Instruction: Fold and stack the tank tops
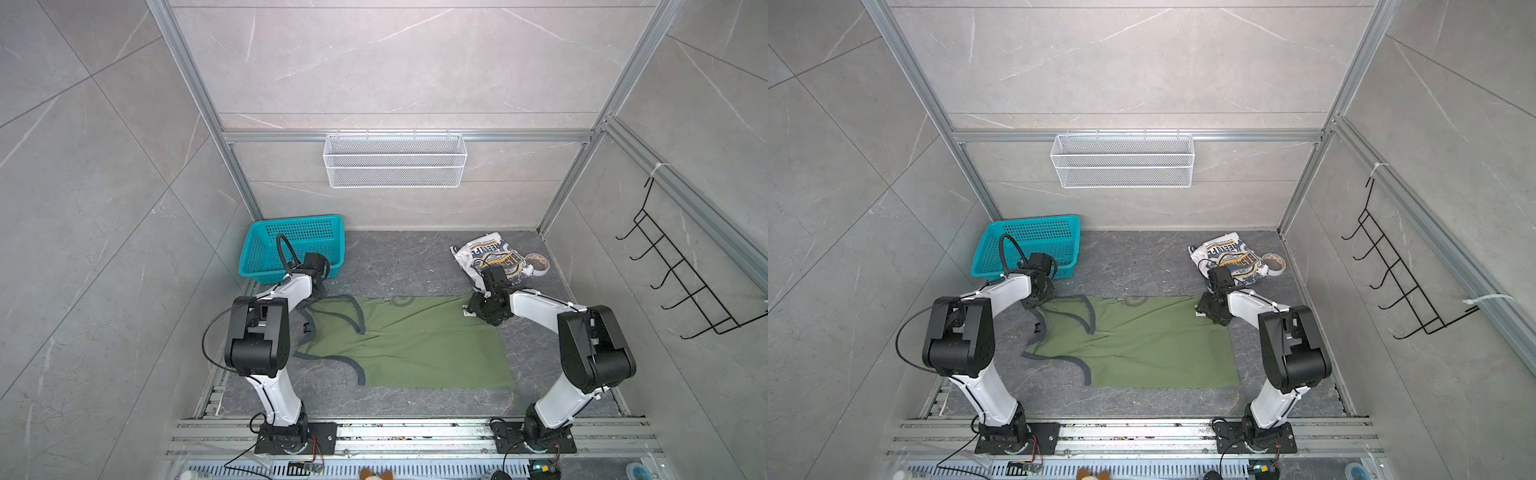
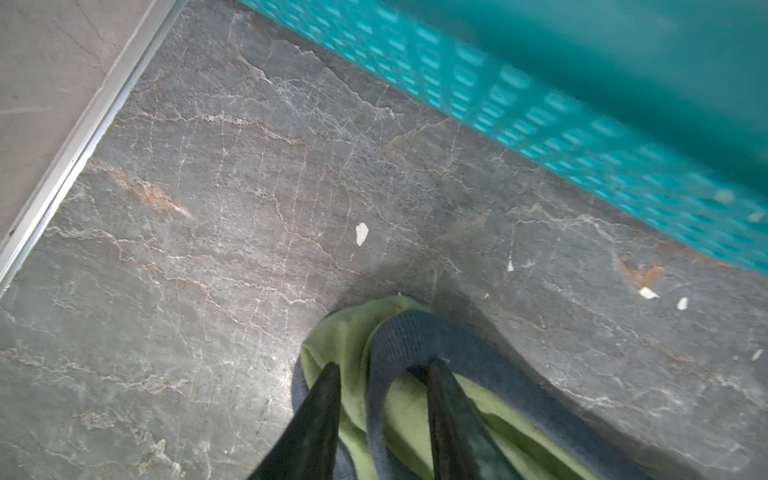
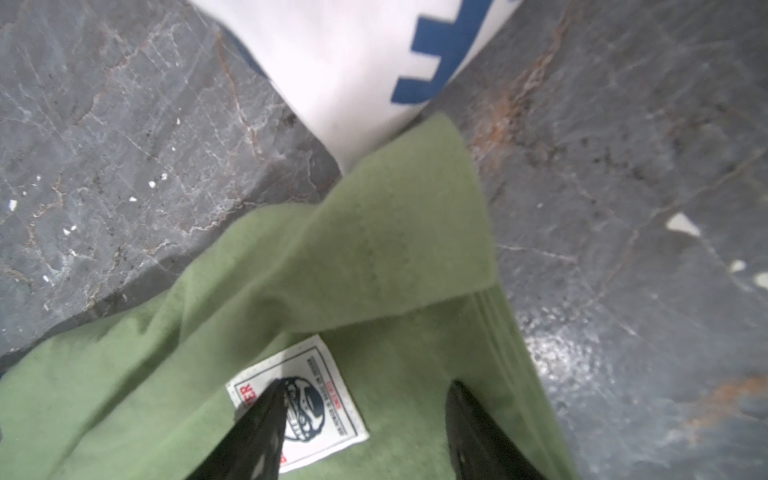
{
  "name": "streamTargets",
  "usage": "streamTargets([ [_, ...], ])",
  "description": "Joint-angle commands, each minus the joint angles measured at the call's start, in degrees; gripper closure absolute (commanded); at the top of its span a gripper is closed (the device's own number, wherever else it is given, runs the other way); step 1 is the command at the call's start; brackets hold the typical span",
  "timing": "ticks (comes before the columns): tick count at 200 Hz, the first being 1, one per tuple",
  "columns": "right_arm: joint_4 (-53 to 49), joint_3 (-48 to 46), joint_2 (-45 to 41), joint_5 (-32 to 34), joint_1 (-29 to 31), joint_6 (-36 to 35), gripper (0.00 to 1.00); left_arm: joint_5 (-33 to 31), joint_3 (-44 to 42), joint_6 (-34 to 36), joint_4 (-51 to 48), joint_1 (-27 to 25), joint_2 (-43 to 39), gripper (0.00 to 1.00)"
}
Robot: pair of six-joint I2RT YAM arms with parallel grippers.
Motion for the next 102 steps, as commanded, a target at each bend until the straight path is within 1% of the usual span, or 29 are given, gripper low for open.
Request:
streamTargets([
  [1,-2.35,-0.40,0.68,0.84,-0.60,0.77,0.37,-1.36,0.87,-0.89,-1.96,0.59,0.02,0.63],
  [25,-2.12,-0.44,0.72,0.82,-0.62,0.79,0.37,0.74,-0.83,0.19,-0.32,-0.02,-2.25,0.59],
  [48,-2.04,-0.38,0.92,0.67,-0.65,0.86,0.37,-2.25,-1.26,1.03,-0.85,-1.93,-3.11,0.58],
  [64,-2.05,-0.38,1.02,0.58,-0.60,0.83,0.37,-2.12,-0.25,0.77,-2.28,-1.71,-1.41,0.57],
  [83,-2.29,-0.34,0.86,0.62,-0.66,0.73,0.37,-2.59,1.06,0.35,-3.42,-1.19,0.47,0.58],
  [102,-2.45,-0.54,0.55,0.90,-0.67,0.73,0.37,-2.58,1.15,0.24,-2.72,-0.65,0.52,0.63],
])
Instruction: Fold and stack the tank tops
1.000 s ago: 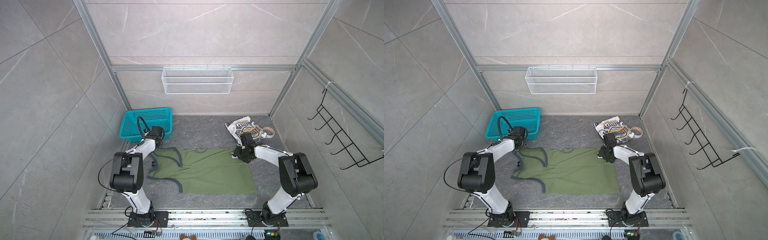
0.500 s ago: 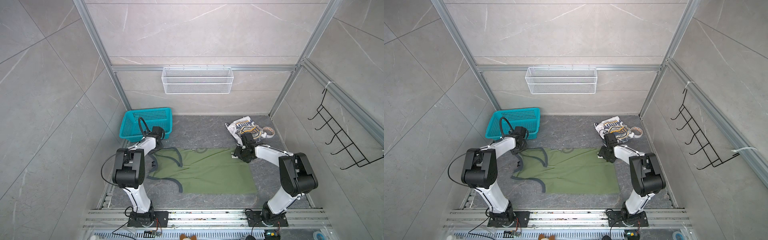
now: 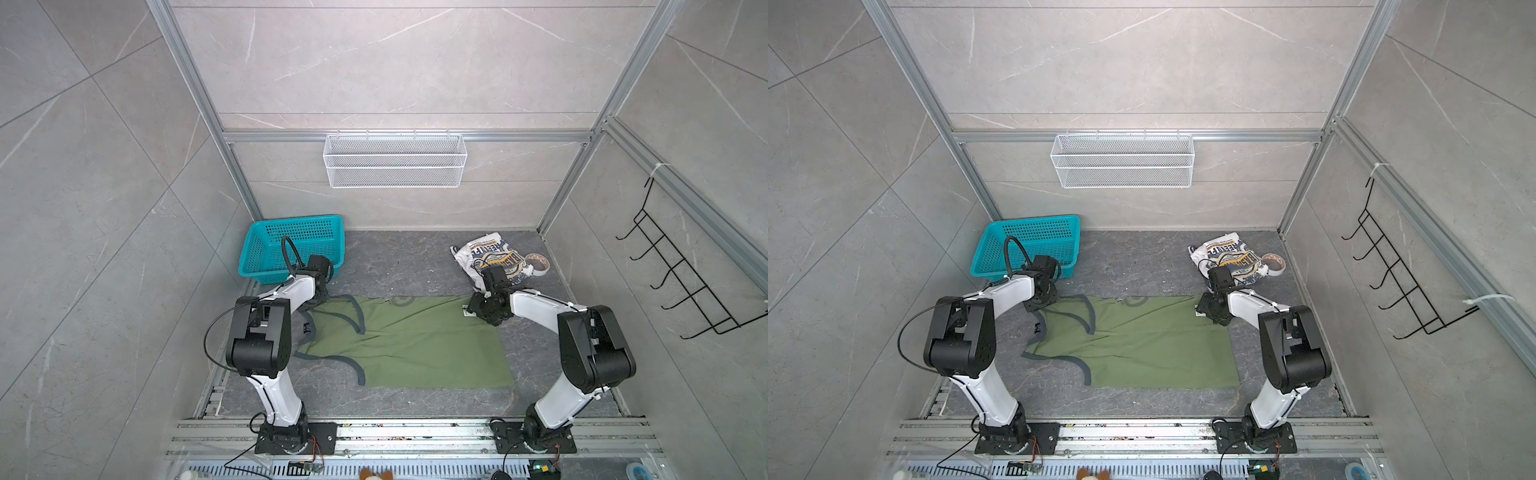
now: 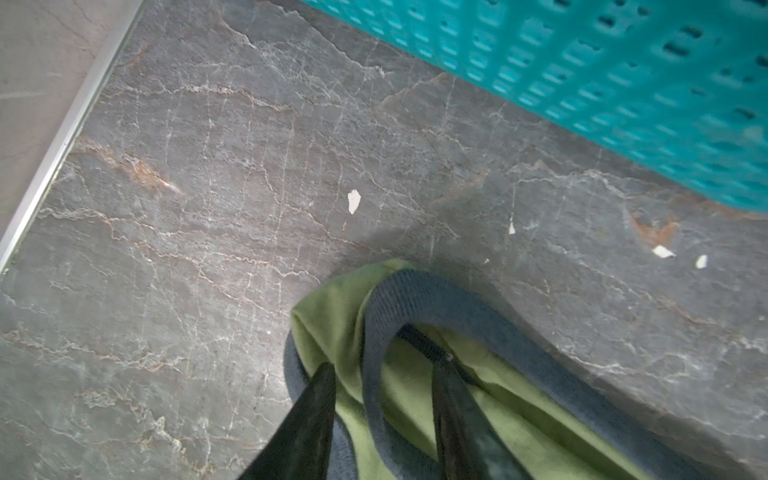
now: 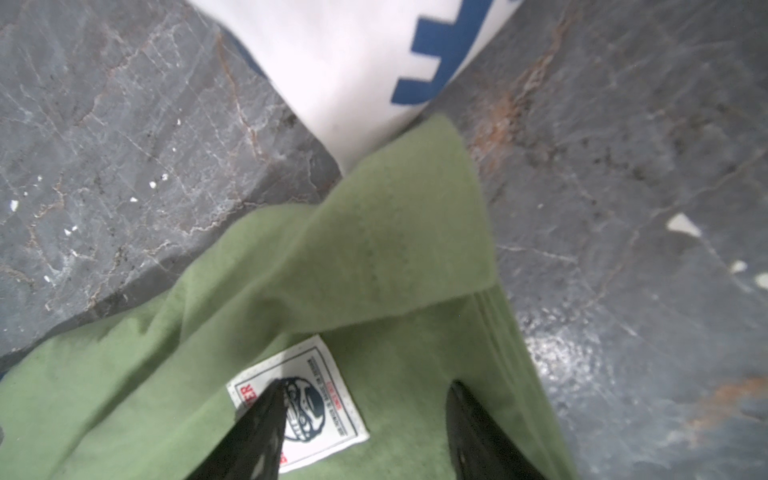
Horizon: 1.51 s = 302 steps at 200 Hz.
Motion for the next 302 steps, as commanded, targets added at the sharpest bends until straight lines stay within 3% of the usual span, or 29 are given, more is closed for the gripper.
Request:
streamTargets([
  [1,-2.54,-0.56,0.57,1.04,-0.61,0.69,0.37,-2.06,1.94,0.16,-1.30,1.04,0.41,0.64],
  [73,-3.59,-0.39,0.98,2.08,-1.29,1.06,0.37,0.71,2.17,-1.66,-1.91,5.35,0.07,0.80],
  [124,-4.99,0.36,3.50,2.04,-2.08,2.16,0.37,0.60,-9.06,-3.80,8.15,5.84,-11.52,0.92],
  [158,-6.00,0.54,3.54,2.93,-2.45,2.66,0.37,-1.58,-15.44,-6.40,11.91,6.48,-18.28,0.91],
  [208,-7.04,0.28,3.23,3.83,-3.33,3.12,0.37,6.13,-14.66,-9.62,9.73,13.72,-12.33,0.88],
  [242,-5.97,0.05,2.89,2.28,-3.40,2.56,0.37,9.58,-10.32,-7.02,8.59,14.56,-8.12,0.75],
  [274,-5.77,-0.31,-0.97,1.35,-3.34,0.82,0.36,11.29,-9.91,-4.90,9.92,14.62,-9.69,0.47],
  [302,-8.27,-0.23,-6.10,1.80,-2.97,-0.81,0.30,7.34,-10.61,-4.54,7.69,13.42,-16.00,0.24],
])
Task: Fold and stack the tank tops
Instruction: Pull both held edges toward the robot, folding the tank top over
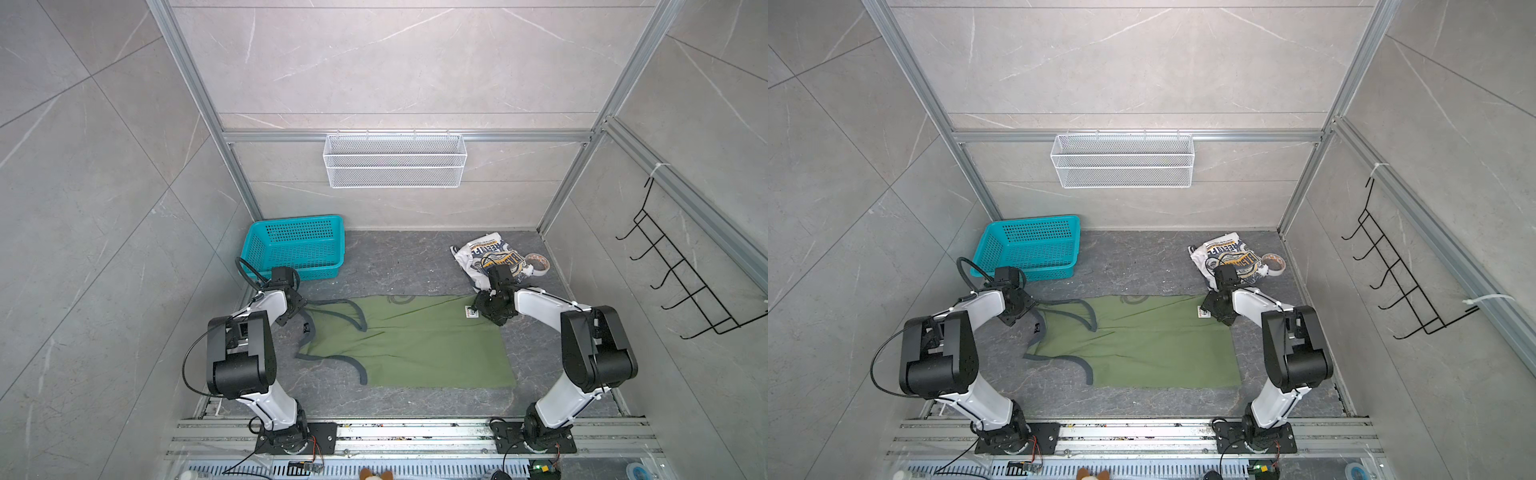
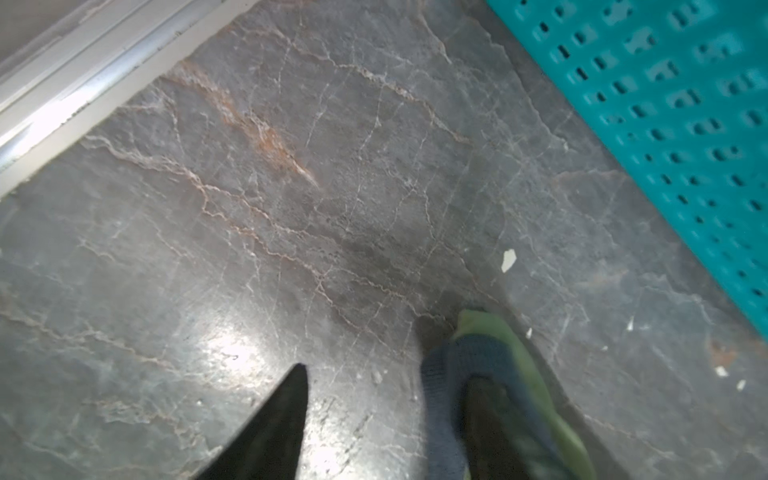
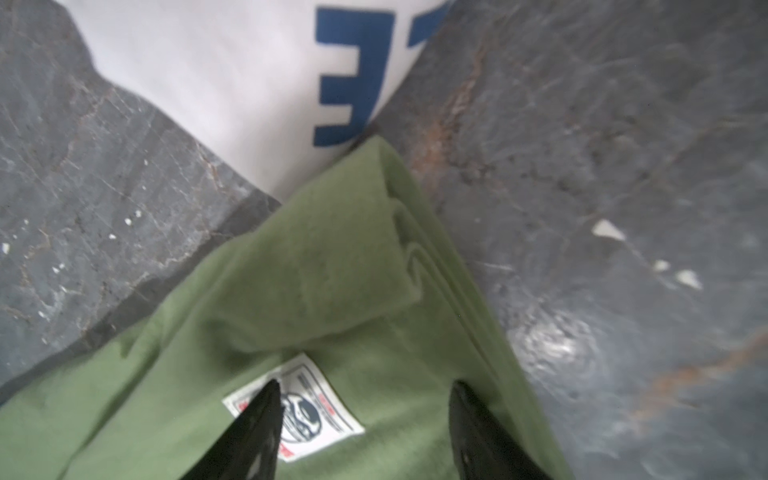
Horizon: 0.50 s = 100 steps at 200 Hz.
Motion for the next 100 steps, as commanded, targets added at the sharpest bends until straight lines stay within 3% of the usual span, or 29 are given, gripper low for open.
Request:
streamTargets([
  [1,-5.30,-0.77,-4.83,1.72,-0.09,-2.21,0.30,-3.68,0.62,1.34,-1.47,-0.82,-6.98,0.23],
  [37,-9.72,-1.21,-10.83,1.67,2.37,-3.50,0.20,-12.87,-0.66,0.33,-7.36,-8.92,-17.41,0.08],
  [63,-14.00,-2.06,-14.14,2.79,4.49,-3.25,0.19,-17.58,-0.43,-1.01,-14.26,-15.39,-22.14,0.01],
  [100,-16.15,-4.60,-16.53,2.36,4.90,-2.98,0.19,-17.01,-1.17,-3.21,-18.41,-14.80,-22.52,0.00],
])
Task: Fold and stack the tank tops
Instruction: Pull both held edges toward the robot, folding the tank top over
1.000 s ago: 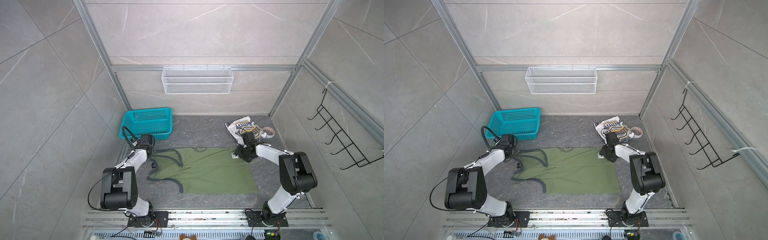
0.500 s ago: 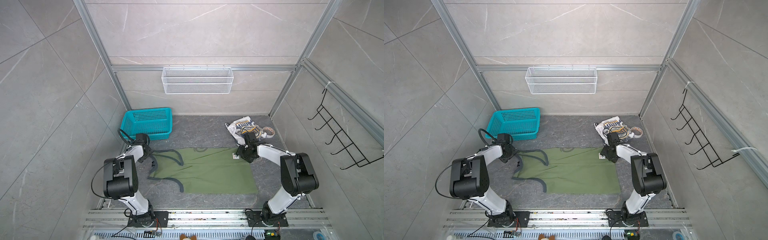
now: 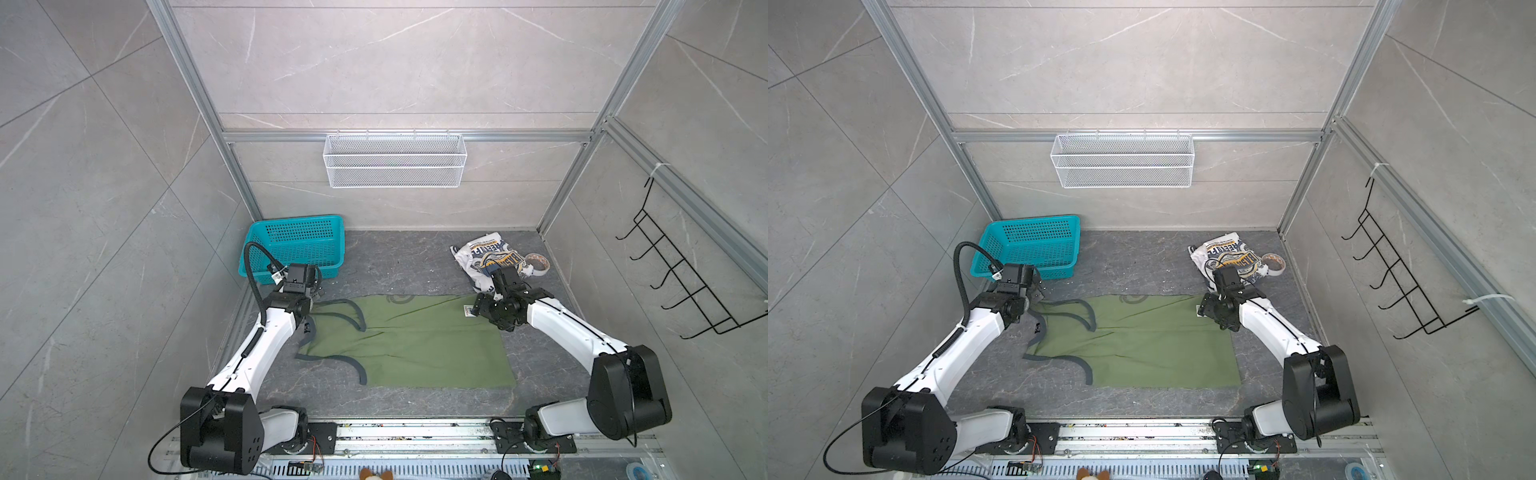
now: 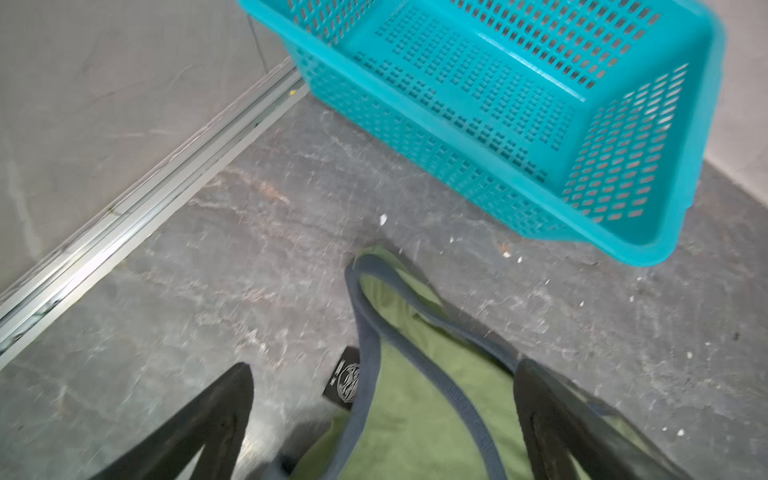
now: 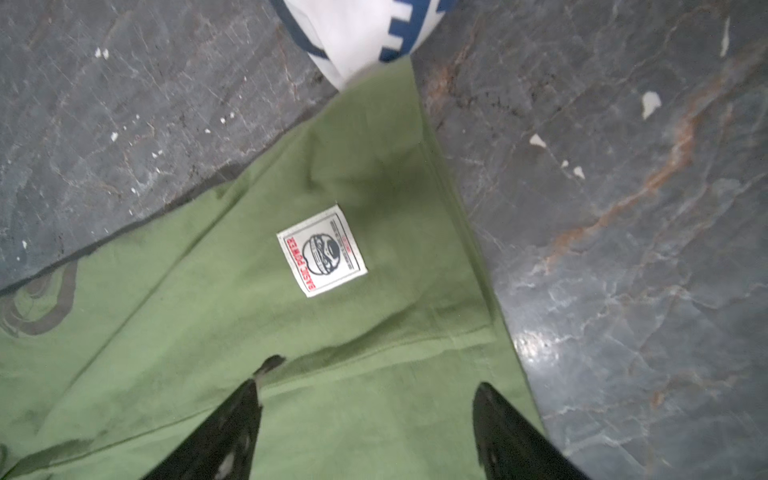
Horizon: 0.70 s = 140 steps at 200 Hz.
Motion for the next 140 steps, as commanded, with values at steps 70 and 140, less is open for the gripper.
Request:
streamTargets([
  [70,-18.90,-6.49,-13.13,4.81,0.20,8.46,0.23,7.02,0.97,-7.49,-21.08,-22.62,-1.73,0.09],
  [140,-26.51,-13.76,-22.94,4.21,0.62,22.03,0.29,15.89,-4.72,-21.75,-23.29,-46.56,1.96,0.18],
])
